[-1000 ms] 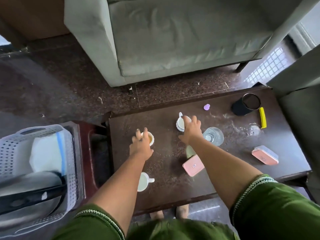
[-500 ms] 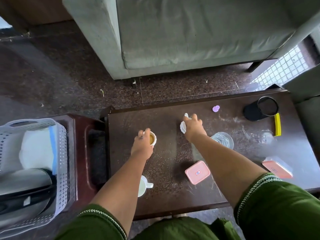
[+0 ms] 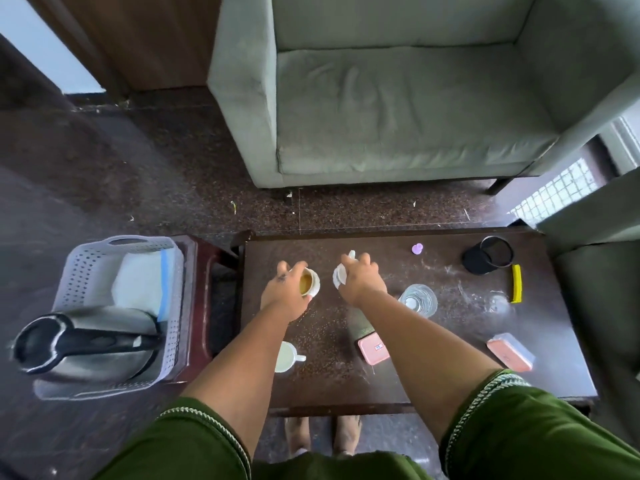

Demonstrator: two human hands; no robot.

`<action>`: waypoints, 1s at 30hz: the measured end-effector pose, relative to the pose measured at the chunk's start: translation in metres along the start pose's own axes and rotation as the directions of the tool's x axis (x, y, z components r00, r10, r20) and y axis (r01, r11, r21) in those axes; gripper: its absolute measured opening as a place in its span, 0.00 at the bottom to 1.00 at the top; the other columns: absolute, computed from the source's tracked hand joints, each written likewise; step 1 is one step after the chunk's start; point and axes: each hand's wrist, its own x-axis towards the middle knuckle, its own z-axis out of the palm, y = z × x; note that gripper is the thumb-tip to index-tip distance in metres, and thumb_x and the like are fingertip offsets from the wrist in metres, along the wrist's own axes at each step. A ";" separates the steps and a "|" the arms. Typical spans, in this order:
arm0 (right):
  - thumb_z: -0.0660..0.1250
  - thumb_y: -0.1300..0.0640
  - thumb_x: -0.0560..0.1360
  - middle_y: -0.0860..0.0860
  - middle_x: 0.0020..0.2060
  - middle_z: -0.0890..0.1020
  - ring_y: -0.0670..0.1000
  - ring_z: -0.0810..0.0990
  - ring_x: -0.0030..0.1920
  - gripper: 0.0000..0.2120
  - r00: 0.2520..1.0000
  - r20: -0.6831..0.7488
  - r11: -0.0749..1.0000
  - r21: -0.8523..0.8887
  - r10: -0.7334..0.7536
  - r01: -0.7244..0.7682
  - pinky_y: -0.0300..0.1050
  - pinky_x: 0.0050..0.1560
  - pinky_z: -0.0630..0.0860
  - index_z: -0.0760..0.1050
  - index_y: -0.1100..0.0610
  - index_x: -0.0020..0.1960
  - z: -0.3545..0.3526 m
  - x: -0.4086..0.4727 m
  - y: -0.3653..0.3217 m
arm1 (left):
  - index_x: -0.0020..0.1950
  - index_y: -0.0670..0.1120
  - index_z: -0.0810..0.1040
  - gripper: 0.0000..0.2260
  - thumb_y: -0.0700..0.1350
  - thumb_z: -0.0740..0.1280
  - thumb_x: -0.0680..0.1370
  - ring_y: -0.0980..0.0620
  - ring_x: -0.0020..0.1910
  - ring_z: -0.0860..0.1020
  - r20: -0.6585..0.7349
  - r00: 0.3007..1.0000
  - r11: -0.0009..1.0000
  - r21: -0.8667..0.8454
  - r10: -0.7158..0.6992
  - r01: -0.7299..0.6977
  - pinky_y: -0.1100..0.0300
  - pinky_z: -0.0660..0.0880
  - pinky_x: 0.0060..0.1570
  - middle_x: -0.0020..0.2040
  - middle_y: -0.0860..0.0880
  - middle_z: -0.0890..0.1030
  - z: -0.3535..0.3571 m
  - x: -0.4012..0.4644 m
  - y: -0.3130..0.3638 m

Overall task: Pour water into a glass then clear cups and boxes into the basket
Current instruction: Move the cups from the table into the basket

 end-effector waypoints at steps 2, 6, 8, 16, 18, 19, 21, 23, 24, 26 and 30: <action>0.62 0.62 0.77 0.59 0.65 0.64 0.62 0.66 0.66 0.21 0.999 0.018 0.999 -0.026 -0.037 0.038 0.56 0.60 0.74 0.64 0.51 0.68 -0.008 -0.018 -0.015 | 0.66 0.56 0.66 0.25 0.47 0.72 0.73 0.41 0.54 0.78 -0.014 1.000 0.999 -0.039 0.007 -0.008 0.49 0.75 0.53 0.63 0.47 0.65 -0.011 -0.022 -0.002; 0.64 0.65 0.75 0.58 0.64 0.63 0.61 0.66 0.64 0.24 0.991 0.029 0.988 -0.077 -0.133 0.135 0.55 0.59 0.77 0.64 0.50 0.68 -0.016 -0.051 -0.048 | 0.64 0.56 0.67 0.26 0.41 0.72 0.71 0.42 0.54 0.78 -0.048 0.998 0.989 -0.144 -0.032 0.024 0.51 0.74 0.56 0.63 0.48 0.63 -0.029 -0.061 -0.015; 0.64 0.63 0.76 0.58 0.63 0.64 0.61 0.66 0.64 0.22 0.983 0.032 0.980 -0.077 -0.183 0.185 0.55 0.57 0.77 0.66 0.50 0.68 -0.015 -0.064 -0.064 | 0.63 0.55 0.68 0.25 0.38 0.71 0.70 0.41 0.56 0.76 -0.066 0.993 0.965 -0.249 -0.099 0.080 0.51 0.73 0.59 0.62 0.48 0.62 -0.037 -0.078 -0.023; 0.59 0.56 0.79 0.58 0.62 0.66 0.62 0.68 0.62 0.17 0.941 0.006 0.935 -0.111 -0.337 0.336 0.52 0.56 0.74 0.69 0.49 0.68 0.000 -0.104 -0.128 | 0.57 0.55 0.69 0.22 0.44 0.73 0.67 0.44 0.55 0.74 -0.174 0.937 0.814 -0.558 -0.302 0.158 0.48 0.75 0.58 0.58 0.48 0.66 -0.063 -0.130 -0.061; 0.61 0.54 0.79 0.57 0.63 0.66 0.62 0.67 0.63 0.17 0.937 0.011 0.931 -0.110 -0.349 0.348 0.53 0.57 0.74 0.69 0.49 0.68 0.003 -0.113 -0.144 | 0.58 0.52 0.70 0.22 0.46 0.74 0.67 0.48 0.56 0.71 -0.240 0.926 0.834 -0.537 -0.291 0.123 0.51 0.74 0.55 0.54 0.49 0.69 -0.069 -0.139 -0.073; 0.63 0.53 0.79 0.57 0.63 0.66 0.62 0.67 0.64 0.18 0.934 0.014 0.926 -0.120 -0.358 0.357 0.53 0.57 0.74 0.69 0.49 0.68 0.005 -0.117 -0.153 | 0.58 0.50 0.71 0.22 0.48 0.75 0.68 0.49 0.57 0.70 -0.269 0.919 0.848 -0.518 -0.287 0.113 0.54 0.73 0.54 0.53 0.49 0.70 -0.074 -0.144 -0.079; 0.64 0.53 0.78 0.57 0.63 0.66 0.62 0.67 0.64 0.19 0.927 0.012 0.916 -0.151 -0.374 0.372 0.52 0.57 0.74 0.68 0.49 0.69 0.012 -0.125 -0.172 | 0.58 0.49 0.73 0.19 0.49 0.73 0.70 0.48 0.57 0.70 -0.304 0.907 0.874 -0.469 -0.291 0.123 0.55 0.70 0.55 0.55 0.47 0.70 -0.081 -0.151 -0.094; 0.63 0.58 0.78 0.58 0.63 0.65 0.62 0.68 0.63 0.20 0.923 -0.006 0.909 -0.177 -0.384 0.377 0.50 0.55 0.74 0.68 0.48 0.69 0.018 -0.133 -0.193 | 0.56 0.51 0.73 0.15 0.49 0.70 0.71 0.45 0.57 0.71 -0.330 0.905 0.914 -0.383 -0.270 0.133 0.53 0.69 0.57 0.56 0.47 0.69 -0.090 -0.159 -0.113; 0.62 0.59 0.78 0.58 0.64 0.65 0.62 0.67 0.63 0.21 0.923 -0.020 0.910 -0.178 -0.384 0.375 0.50 0.54 0.74 0.68 0.48 0.69 0.021 -0.137 -0.203 | 0.54 0.52 0.73 0.13 0.49 0.69 0.71 0.44 0.57 0.72 -0.357 0.899 0.934 -0.333 -0.254 0.132 0.52 0.69 0.57 0.56 0.47 0.69 -0.093 -0.162 -0.126; 0.62 0.60 0.78 0.58 0.64 0.65 0.62 0.67 0.63 0.21 0.924 -0.050 0.915 -0.165 -0.380 0.368 0.51 0.56 0.74 0.68 0.48 0.69 0.026 -0.142 -0.223 | 0.54 0.52 0.74 0.12 0.48 0.68 0.71 0.43 0.55 0.73 -0.420 0.883 0.963 -0.242 -0.211 0.115 0.53 0.69 0.56 0.55 0.46 0.71 -0.103 -0.170 -0.153; 0.63 0.59 0.76 0.58 0.63 0.66 0.63 0.68 0.64 0.20 0.937 -0.151 0.949 -0.005 -0.314 0.317 0.52 0.59 0.73 0.69 0.49 0.67 0.039 -0.149 -0.264 | 0.67 0.53 0.72 0.22 0.46 0.69 0.74 0.43 0.57 0.71 -0.446 0.893 0.996 -0.085 -0.061 0.025 0.51 0.71 0.60 0.62 0.45 0.69 -0.133 -0.184 -0.204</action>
